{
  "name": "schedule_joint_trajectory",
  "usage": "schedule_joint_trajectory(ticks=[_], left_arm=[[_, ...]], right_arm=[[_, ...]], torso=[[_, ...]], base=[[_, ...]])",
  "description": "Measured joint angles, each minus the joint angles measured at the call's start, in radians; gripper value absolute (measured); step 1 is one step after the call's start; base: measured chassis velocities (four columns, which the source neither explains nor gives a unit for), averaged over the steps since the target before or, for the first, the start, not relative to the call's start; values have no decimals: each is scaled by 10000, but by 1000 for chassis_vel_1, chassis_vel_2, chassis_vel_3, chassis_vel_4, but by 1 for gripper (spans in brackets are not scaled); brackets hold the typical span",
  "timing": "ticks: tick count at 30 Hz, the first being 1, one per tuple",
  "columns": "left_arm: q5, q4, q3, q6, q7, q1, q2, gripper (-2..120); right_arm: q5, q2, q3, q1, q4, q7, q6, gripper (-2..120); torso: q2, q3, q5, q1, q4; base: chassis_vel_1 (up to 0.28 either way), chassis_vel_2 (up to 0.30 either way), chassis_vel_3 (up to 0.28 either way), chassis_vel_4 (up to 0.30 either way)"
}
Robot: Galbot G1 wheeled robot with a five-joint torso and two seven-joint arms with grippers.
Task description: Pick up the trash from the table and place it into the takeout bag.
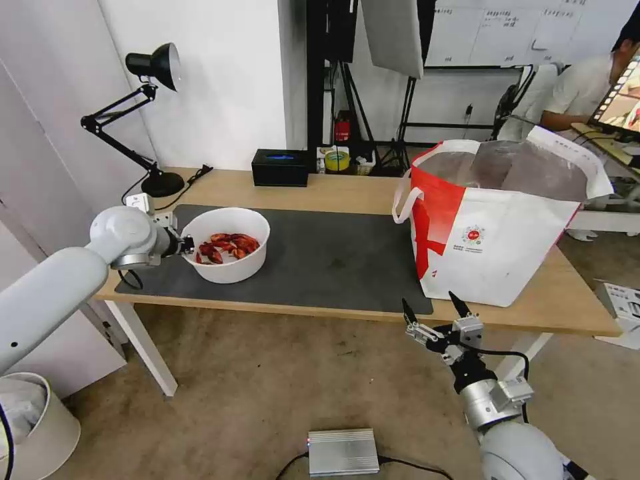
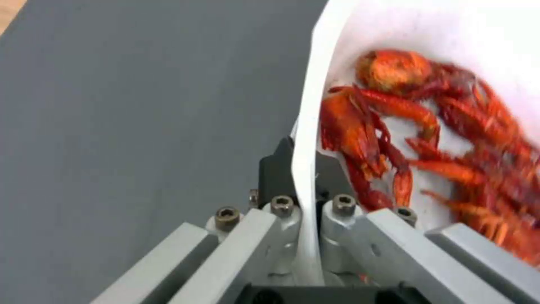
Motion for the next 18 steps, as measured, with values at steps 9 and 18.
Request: schedule_joint_trajectory(ticks=[9,18], left_arm=[[-568,-436,-311,-409,-76,-679,-377,0],[-645,-30,250,-626,-606,-2425,-1690,0]], right_arm=[[0,0,0,0,0,0,0,100],[0,0,1,0,0,0,0,100]], torso=[[0,0,2,0,0],[0,1,4,1,0]], base=[[0,0,0,0],[0,0,0,0]])
